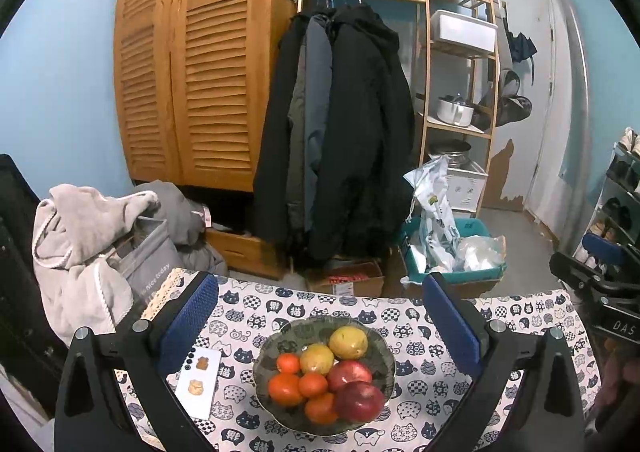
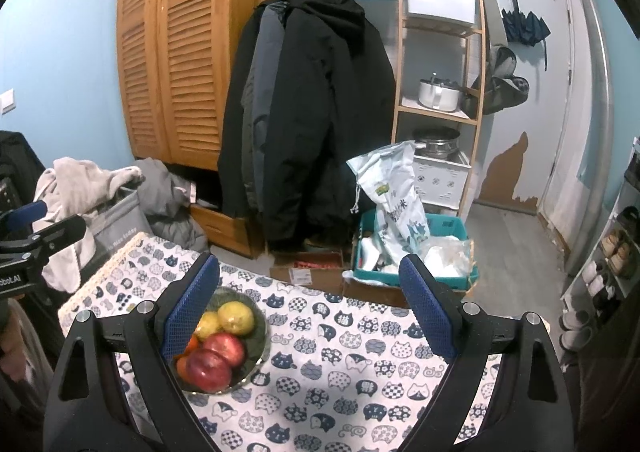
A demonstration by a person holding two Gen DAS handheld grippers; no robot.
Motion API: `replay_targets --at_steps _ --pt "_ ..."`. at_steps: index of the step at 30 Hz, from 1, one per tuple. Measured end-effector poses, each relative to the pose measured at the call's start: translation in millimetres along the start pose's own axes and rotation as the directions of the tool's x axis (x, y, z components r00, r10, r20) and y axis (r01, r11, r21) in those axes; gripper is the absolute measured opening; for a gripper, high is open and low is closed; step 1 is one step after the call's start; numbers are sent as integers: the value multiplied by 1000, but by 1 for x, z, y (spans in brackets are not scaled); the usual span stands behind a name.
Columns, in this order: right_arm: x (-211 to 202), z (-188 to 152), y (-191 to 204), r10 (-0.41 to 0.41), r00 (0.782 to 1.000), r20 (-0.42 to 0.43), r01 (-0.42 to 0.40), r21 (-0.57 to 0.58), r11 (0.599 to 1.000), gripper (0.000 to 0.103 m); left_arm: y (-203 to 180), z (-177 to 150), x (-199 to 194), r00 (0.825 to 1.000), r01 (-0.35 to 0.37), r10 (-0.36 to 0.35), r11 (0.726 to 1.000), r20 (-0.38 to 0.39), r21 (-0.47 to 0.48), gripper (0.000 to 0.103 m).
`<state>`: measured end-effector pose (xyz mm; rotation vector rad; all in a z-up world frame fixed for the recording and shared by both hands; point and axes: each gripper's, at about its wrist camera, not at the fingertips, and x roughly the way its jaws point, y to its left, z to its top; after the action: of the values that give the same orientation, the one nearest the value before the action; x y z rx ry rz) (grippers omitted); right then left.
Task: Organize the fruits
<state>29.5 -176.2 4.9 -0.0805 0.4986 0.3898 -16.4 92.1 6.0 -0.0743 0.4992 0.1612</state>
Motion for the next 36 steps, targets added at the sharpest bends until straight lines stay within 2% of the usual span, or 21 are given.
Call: replay_targets --at_steps 36 --pt "-1 -2 -8 -12 1000 -6 12 -20 1000 90 3 0 -6 1000 -22 22 1000 -3 -17 102"
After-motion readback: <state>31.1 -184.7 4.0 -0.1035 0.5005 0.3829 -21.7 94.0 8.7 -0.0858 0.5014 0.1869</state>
